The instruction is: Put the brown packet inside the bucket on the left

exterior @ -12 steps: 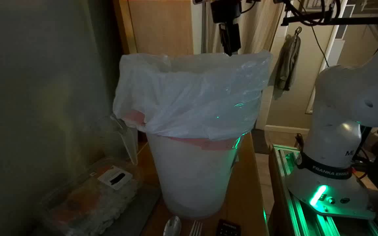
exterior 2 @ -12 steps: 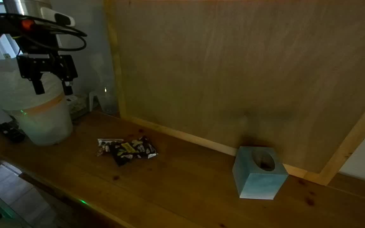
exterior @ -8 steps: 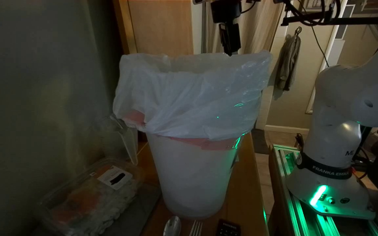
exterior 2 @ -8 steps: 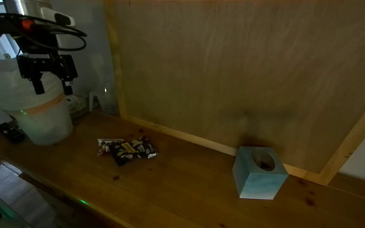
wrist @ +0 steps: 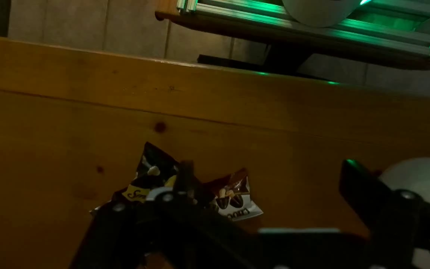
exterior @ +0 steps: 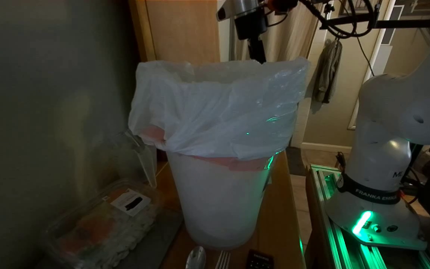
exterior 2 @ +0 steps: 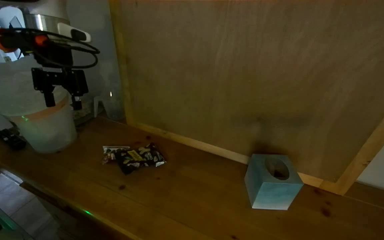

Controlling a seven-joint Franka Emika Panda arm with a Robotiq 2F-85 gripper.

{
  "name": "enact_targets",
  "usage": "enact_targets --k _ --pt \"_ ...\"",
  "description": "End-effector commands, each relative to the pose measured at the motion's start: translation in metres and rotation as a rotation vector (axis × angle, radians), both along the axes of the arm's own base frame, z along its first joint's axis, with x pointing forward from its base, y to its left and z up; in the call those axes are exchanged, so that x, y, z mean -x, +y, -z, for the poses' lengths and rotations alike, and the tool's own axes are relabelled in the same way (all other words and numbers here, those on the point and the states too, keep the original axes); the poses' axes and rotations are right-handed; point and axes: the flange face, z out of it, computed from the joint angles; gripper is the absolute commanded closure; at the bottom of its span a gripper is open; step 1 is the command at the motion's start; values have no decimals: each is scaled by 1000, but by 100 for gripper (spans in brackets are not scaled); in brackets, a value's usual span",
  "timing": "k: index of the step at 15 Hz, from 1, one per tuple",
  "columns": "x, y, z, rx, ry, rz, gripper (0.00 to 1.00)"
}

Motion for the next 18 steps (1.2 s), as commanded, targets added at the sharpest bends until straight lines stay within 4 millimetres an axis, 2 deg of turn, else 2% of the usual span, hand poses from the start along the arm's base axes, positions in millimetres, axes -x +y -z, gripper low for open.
enact_targets --k 1,8,9,11,18 --pt "-19 -11 38 -21 28 94 0" --pt "-54 -21 102 -49 -46 271 0" --pt "-45 -18 88 -27 -40 211 0" --pt "-47 -18 96 -26 -27 214 0" --pt "-47 -17 92 -26 -36 211 0"
